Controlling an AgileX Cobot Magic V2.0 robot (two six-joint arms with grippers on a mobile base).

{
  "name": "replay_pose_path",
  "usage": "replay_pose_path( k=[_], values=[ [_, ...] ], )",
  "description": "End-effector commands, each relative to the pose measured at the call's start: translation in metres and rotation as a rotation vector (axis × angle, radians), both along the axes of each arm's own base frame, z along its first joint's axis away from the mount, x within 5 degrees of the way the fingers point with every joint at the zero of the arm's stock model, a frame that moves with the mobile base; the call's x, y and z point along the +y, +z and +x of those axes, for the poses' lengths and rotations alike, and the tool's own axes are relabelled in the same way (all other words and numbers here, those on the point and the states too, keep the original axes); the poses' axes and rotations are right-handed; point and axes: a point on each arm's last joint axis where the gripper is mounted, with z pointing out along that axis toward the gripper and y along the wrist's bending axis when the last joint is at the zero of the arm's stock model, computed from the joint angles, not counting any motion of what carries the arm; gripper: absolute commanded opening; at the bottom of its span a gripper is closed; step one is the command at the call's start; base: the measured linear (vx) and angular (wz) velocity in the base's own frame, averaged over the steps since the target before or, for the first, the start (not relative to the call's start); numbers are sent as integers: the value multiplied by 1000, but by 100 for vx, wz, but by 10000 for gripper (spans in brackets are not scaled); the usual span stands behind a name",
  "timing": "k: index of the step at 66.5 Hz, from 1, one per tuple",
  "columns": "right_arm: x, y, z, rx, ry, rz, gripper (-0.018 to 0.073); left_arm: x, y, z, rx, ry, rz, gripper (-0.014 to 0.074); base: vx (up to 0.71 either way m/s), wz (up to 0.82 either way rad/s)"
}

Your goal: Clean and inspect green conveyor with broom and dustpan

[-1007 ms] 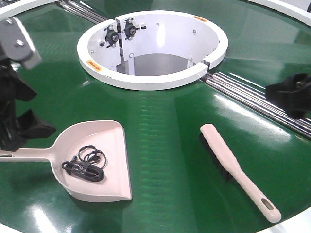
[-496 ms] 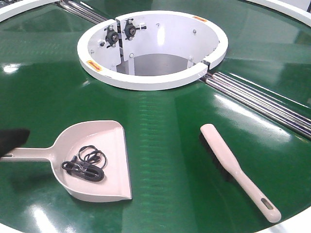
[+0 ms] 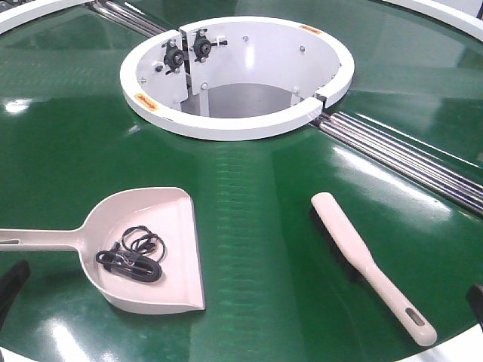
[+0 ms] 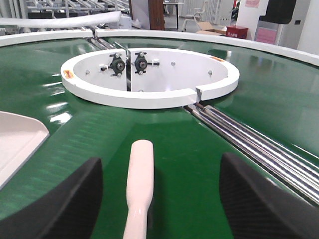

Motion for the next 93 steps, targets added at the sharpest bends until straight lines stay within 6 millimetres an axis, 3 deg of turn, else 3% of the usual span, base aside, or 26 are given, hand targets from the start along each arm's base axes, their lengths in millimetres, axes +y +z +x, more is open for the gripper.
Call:
replay_pose_path(
  k=[1,5,9,18,19,83,93],
  values=[
    [0,14,1,-120,-7,32,442,2,17,2,-120,26,-58,556,0,0],
    [0,14,1,-122,-7,31,400,1,17,2,-117,25,-57,507,0,0],
    [0,15,1,-131,-7,33,320,1,16,2,-104,22,-53,399,0,0],
    [0,16,1,-140,-7,35,22,1,14,2,-81,16,-48,-1,0,0],
    [0,16,1,-140,-7,35,-15,1,14,2,-83,16,-47,-10,0,0],
    [0,16,1,-138,-7,42,-9,1,16,2,-105,22,-52,-8,0,0],
    [0,16,1,-138,-7,42,-9,3,10,-4,-150,20,15,-8,0,0]
  ],
)
